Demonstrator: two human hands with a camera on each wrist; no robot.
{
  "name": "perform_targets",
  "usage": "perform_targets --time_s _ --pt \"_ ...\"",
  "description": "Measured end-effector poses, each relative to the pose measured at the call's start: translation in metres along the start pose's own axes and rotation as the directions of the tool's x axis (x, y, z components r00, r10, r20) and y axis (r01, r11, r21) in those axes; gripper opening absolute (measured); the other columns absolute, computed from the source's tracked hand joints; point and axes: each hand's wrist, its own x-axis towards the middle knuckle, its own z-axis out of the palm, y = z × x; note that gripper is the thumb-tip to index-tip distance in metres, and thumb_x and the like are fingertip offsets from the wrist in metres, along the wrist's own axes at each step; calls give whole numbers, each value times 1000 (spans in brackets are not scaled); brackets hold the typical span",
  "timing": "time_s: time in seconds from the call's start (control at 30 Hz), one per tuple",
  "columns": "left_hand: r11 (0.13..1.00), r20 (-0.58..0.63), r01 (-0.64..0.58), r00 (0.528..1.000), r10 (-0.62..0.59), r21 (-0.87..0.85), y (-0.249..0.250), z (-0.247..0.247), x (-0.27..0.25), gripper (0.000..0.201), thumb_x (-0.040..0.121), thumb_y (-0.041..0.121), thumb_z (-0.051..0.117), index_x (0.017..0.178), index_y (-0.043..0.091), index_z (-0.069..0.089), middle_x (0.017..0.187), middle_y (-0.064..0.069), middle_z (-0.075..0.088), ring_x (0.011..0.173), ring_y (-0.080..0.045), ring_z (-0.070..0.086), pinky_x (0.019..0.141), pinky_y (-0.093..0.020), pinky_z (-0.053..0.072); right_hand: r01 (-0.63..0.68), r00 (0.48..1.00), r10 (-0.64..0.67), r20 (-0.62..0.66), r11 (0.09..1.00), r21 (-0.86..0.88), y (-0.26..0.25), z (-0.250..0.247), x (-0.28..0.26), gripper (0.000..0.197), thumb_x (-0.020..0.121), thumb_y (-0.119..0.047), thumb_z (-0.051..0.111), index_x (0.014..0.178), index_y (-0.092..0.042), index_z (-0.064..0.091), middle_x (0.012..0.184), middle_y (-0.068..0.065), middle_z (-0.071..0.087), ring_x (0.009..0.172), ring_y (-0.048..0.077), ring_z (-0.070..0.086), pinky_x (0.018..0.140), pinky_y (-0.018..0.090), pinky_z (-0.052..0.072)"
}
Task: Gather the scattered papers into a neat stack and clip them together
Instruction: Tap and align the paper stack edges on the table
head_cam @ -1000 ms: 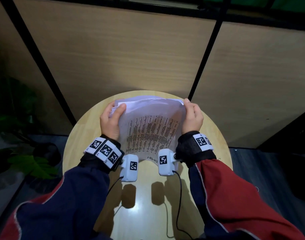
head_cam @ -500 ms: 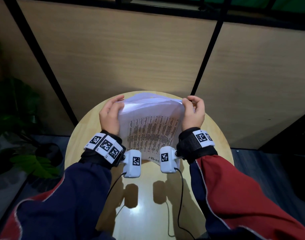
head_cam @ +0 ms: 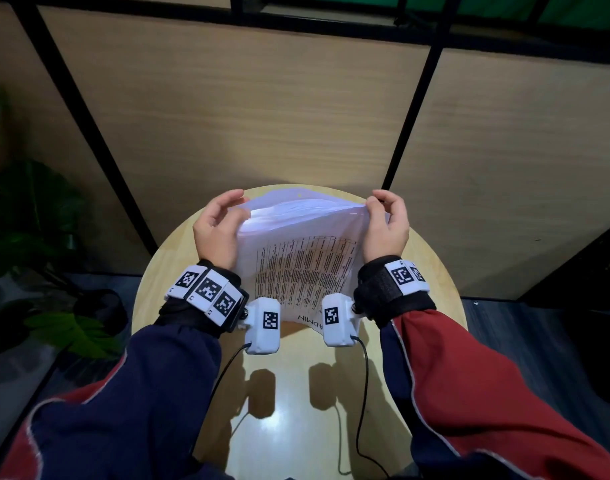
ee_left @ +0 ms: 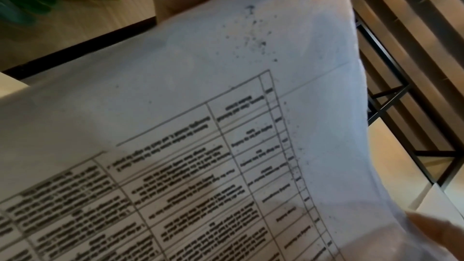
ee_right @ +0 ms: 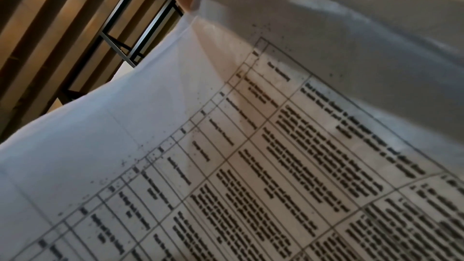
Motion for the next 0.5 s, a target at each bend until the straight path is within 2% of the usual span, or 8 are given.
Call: perform_targets --time_s 0.07,0.13,0.2,0.3,0.4,0.5 --pt "1000 27 -3 1000 4 -26 1 0 -1 17 68 23 65 85 21 67 89 -4 66 89 -20 58 88 -32 45 8 1000 -8 21 1000 10 1 -1 -1 6 86 -17 61 91 -21 60 79 -18 57 69 -18 50 70 1 38" --pt "1000 71 -16 997 16 5 0 0 -2 19 69 28 68 87 24 66 93 -4 65 93 -18 59 90 -30 46 20 999 -20 49 1000 0 0 -1 -4 13 83 -23 67 93 -21 59 78 -18 57 70 -16 51 73 3 39" --pt "998 93 -38 995 33 48 -2 -1 -1 23 69 15 68 91 20 65 91 -1 65 91 -14 60 86 -22 47 36 997 -36 73 999 -1 2 -1 -5 21 79 -24 72 94 -22 57 80 -16 56 71 -15 52 74 5 40" --pt "994 82 -67 995 60 87 -1 -2 1 33 74 -7 59 104 7 62 89 0 64 90 -10 60 73 -9 46 57 989 -57 136 998 2 4 -5 -2 17 81 -20 69 94 -20 58 87 -15 57 77 -17 51 75 2 38" --pt "995 83 -48 996 41 87 1 -3 5 33 77 -8 55 106 7 61 89 0 65 89 -10 60 77 -12 47 50 975 -51 216 999 11 3 -10 -1 15 78 -30 65 91 -26 59 93 -11 59 91 1 56 86 16 43" --pt "998 106 -10 994 3 63 4 -1 7 27 81 -5 56 106 6 60 89 -2 65 87 -12 60 80 -15 49 37 936 -16 352 998 -52 6 -14 -3 41 61 -44 71 97 -37 54 101 -16 58 97 -4 54 86 7 41"
